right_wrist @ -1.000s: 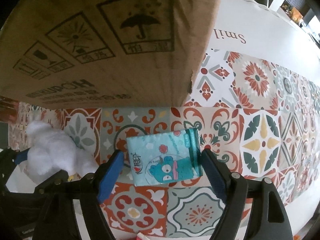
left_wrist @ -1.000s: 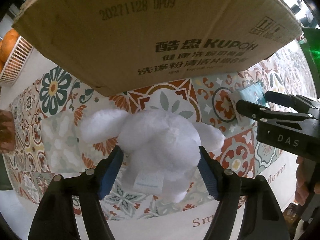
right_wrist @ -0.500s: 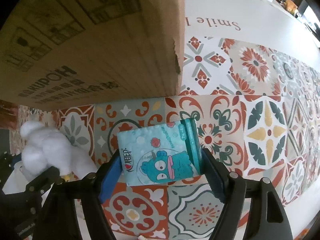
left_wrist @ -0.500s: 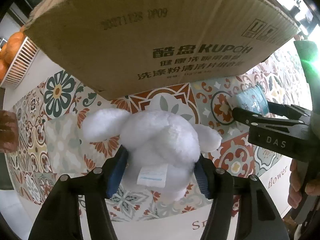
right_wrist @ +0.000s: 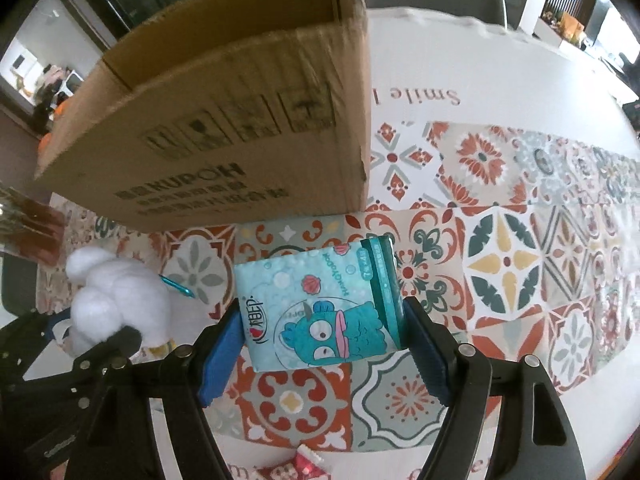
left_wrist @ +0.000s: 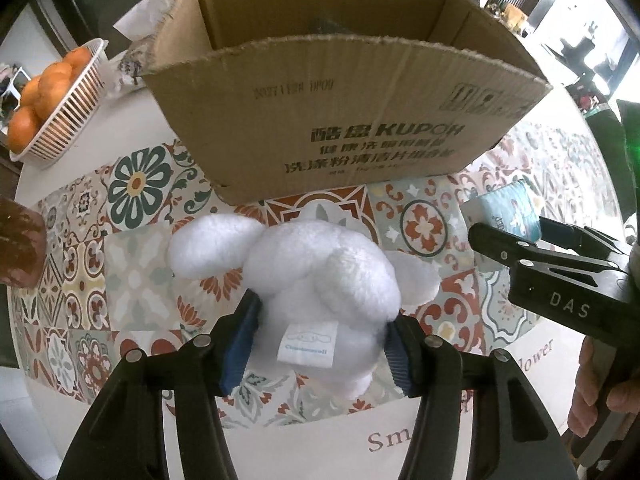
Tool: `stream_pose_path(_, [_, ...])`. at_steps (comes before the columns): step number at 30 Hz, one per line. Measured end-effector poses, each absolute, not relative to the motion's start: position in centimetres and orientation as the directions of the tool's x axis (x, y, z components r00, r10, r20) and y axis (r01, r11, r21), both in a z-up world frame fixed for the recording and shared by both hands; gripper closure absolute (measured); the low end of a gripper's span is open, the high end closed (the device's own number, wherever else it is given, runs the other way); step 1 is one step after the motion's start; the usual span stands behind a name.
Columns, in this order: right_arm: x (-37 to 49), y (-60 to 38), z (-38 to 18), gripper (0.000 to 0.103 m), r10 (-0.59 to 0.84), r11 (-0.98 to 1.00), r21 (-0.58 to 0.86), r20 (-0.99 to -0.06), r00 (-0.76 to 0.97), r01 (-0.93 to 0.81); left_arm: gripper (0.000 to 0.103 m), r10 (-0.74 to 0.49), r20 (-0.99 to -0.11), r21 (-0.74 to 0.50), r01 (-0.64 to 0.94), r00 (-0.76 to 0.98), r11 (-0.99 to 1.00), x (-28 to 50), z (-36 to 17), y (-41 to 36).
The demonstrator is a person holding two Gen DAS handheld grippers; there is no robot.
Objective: Organize soft objects
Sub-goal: 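Lift the bunny and tissue pack with both grippers and carry them over the box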
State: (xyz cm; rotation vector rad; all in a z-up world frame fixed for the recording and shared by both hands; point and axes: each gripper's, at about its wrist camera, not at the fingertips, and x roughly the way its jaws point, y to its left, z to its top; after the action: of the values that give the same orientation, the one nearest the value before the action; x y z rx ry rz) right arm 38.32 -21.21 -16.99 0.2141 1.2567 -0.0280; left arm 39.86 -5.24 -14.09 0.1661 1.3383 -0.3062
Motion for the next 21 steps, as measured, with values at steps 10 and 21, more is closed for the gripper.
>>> stream_pose_path(10, [37.0, -21.4, -12.0, 0.026, 0.106, 0.976, 0.172, -0.913, 0.394, 0.137, 0.046, -0.15, -0.945, -0.065, 0.285, 0.289, 0.956, 38.2, -11.0, -4.8])
stream_pose_path(21, [35.2, -20.6, -7.2, 0.026, 0.101, 0.978, 0.177, -0.86, 0.5, 0.107, 0.046, -0.18, -0.899, -0.075, 0.265, 0.4, 0.961, 36.7, -7.2, -4.2])
